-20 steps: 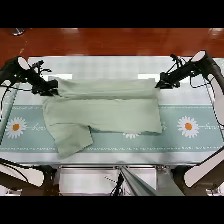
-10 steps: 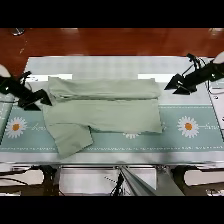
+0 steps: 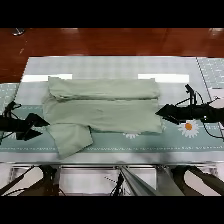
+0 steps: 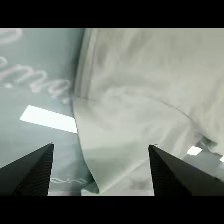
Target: Fold the shirts.
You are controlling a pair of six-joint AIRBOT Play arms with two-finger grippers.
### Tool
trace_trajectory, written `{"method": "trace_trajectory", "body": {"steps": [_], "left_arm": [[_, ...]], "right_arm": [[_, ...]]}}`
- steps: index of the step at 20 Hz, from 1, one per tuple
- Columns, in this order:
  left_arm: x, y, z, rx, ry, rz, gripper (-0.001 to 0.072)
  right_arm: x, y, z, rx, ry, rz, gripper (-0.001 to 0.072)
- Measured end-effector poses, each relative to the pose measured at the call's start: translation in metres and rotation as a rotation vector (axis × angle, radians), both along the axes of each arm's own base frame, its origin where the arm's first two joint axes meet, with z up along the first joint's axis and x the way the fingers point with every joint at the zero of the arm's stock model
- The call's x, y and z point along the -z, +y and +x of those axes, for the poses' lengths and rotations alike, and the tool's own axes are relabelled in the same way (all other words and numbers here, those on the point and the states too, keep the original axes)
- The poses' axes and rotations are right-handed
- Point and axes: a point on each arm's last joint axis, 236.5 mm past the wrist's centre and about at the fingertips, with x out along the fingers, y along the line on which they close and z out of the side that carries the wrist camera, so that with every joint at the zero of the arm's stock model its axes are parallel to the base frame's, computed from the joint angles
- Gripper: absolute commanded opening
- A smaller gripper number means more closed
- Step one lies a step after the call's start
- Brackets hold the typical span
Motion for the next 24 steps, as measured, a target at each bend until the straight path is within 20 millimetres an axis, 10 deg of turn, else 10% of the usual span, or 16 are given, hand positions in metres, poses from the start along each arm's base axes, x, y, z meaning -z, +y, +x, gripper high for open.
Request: {"method": "trace_trajectory", "body": {"steps": [10, 11, 13, 18, 24], "left_arm": [[0.028, -0.067, -0.004, -0.007, -0.069, -0.144, 0.0697], [0.029, -0.068, -0.002, -0.01, -0.077, -0.14, 0.061], [0.036, -0.062, 0.002, -0.008, -0.099, -0.098, 0.0035], [0.04, -0.059, 0.006, 0.017, -0.133, -0.065, 0.0022], [0.026, -0.055, 0.021, 0.03, -0.182, -0.063, 0.0022]], "right_arm": [[-0.012, 0.009, 0.007, 0.078, -0.046, 0.096, 0.0618], [-0.014, 0.002, 0.011, 0.098, -0.054, 0.097, 0.0618], [-0.02, -0.016, 0.016, 0.144, -0.06, 0.102, 0.0618], [0.006, -0.06, -0.02, 0.18, 0.098, -0.01, 0.0618], [0.042, -0.045, -0.07, 0.098, 0.282, -0.093, 0.0618]]}}
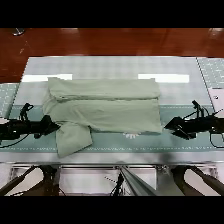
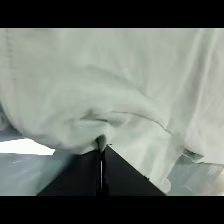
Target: Fold the shirts.
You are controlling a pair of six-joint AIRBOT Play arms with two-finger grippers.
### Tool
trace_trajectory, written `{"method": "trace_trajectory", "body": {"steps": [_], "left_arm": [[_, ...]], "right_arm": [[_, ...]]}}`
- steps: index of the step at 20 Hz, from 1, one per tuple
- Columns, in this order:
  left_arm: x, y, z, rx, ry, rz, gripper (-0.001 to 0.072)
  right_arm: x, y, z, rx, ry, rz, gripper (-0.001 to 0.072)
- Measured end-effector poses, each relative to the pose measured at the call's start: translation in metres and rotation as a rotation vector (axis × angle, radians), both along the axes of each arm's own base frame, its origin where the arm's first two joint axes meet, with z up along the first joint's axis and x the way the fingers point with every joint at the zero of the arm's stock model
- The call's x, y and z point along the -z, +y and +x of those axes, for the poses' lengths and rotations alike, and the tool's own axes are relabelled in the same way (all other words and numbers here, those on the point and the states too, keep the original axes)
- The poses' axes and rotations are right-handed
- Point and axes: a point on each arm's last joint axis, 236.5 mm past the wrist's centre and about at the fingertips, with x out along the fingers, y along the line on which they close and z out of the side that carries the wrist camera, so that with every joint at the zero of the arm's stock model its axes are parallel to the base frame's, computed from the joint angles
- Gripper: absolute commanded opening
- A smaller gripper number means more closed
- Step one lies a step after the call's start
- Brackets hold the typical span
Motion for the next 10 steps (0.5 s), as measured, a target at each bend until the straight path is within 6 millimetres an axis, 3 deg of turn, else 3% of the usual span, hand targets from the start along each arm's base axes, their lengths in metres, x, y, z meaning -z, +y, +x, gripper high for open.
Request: {"method": "trace_trajectory", "body": {"steps": [5, 6, 7, 8, 10], "left_arm": [[-0.009, -0.002, 0.008, -0.004, -0.022, -0.021, 0.0023], [-0.01, -0.002, 0.009, -0.004, -0.024, -0.022, 0.0023], [-0.011, -0.002, 0.009, -0.003, -0.025, -0.025, 0.0023], [-0.011, -0.002, 0.009, -0.003, -0.026, -0.026, 0.0023], [-0.013, -0.002, 0.011, -0.002, -0.029, -0.027, 0.0023]], "right_arm": [[0.01, 0.035, 0.005, -0.025, 0.02, 0.061, 0.0609], [0.011, 0.042, 0.009, -0.025, 0.014, 0.076, 0.0516], [0.014, 0.046, 0.014, -0.025, 0.001, 0.079, 0.0316], [0.018, 0.047, 0.02, -0.031, -0.024, 0.063, 0.0026], [0.016, 0.053, 0.034, -0.06, -0.075, 0.059, 0.003]]}}
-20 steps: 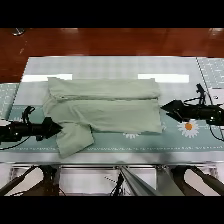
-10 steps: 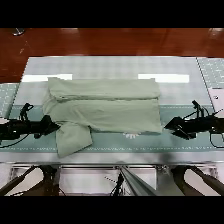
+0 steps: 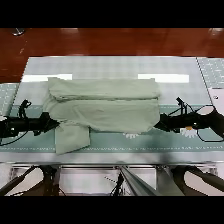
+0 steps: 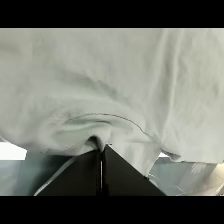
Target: Fold the shirts.
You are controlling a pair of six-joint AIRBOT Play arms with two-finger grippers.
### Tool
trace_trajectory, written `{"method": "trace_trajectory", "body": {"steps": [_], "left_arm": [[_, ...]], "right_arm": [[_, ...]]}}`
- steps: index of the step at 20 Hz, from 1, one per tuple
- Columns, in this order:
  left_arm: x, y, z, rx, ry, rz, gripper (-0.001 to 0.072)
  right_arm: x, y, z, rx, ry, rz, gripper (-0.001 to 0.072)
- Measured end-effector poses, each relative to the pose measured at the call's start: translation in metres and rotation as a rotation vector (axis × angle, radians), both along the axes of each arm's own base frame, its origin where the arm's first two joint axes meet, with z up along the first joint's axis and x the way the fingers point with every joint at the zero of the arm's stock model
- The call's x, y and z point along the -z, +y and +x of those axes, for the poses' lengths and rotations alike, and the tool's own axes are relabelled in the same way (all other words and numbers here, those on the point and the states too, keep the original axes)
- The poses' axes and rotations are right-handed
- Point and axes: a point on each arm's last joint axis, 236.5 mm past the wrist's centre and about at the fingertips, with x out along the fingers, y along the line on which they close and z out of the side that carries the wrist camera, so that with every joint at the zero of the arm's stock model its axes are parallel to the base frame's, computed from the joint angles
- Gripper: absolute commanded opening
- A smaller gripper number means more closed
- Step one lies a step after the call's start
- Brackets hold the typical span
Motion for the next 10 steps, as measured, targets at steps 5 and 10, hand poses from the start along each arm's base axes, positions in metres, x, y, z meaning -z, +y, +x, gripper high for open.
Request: {"method": "trace_trajectory", "body": {"steps": [5, 10], "left_arm": [[-0.028, 0.01, 0.026, 0.022, -0.078, 0.021, 0.0022], [-0.064, 0.016, 0.073, 0.044, -0.166, 0.038, 0.0022]], "right_arm": [[-0.043, -0.004, 0.049, -0.043, -0.133, 0.014, 0.003], [-0.088, -0.013, 0.107, -0.048, -0.26, 0.001, 0.003]]}}
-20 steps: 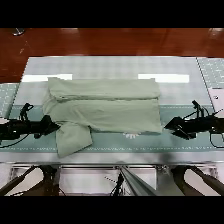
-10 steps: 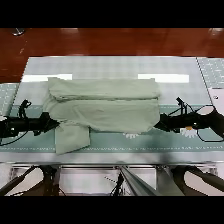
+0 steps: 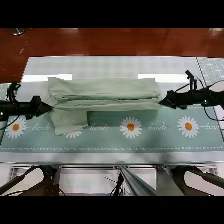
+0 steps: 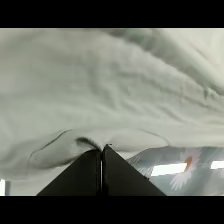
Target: Fold the shirts.
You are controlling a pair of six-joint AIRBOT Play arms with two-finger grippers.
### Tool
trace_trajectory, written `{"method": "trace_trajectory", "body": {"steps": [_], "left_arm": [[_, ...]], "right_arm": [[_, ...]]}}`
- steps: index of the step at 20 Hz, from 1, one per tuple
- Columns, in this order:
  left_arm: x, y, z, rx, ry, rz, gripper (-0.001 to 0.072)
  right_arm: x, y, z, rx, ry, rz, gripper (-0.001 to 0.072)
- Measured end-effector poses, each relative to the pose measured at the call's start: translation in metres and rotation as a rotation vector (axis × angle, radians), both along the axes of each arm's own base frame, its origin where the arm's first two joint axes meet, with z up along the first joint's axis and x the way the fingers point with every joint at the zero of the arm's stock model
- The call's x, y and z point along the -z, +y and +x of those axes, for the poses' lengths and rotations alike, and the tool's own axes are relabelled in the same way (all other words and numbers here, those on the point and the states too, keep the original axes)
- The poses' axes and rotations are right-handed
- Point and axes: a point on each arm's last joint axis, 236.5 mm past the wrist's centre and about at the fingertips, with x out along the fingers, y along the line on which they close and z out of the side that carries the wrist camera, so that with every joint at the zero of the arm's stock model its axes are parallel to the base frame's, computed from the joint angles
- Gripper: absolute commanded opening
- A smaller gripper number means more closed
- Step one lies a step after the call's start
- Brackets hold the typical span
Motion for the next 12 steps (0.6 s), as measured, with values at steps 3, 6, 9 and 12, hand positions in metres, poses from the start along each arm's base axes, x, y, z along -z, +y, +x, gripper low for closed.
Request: {"method": "trace_trajectory", "body": {"steps": [3, 6, 9, 12], "left_arm": [[-0.013, -0.006, 0.038, 0.034, -0.02, 0.0, 0.0022], [-0.026, -0.013, 0.085, 0.066, -0.035, -0.01, 0.0022], [-0.028, -0.019, 0.126, 0.084, -0.015, -0.038, 0.0022], [-0.02, -0.017, 0.161, 0.075, 0.013, -0.065, 0.0022]], "right_arm": [[-0.009, 0.001, 0.029, -0.01, -0.026, 0.001, 0.003], [-0.009, -0.001, 0.056, -0.001, -0.034, 0.002, 0.003], [-0.005, -0.003, 0.079, 0.002, -0.038, 0.005, 0.003], [0.001, -0.004, 0.101, 0.01, -0.041, 0.016, 0.003]]}}
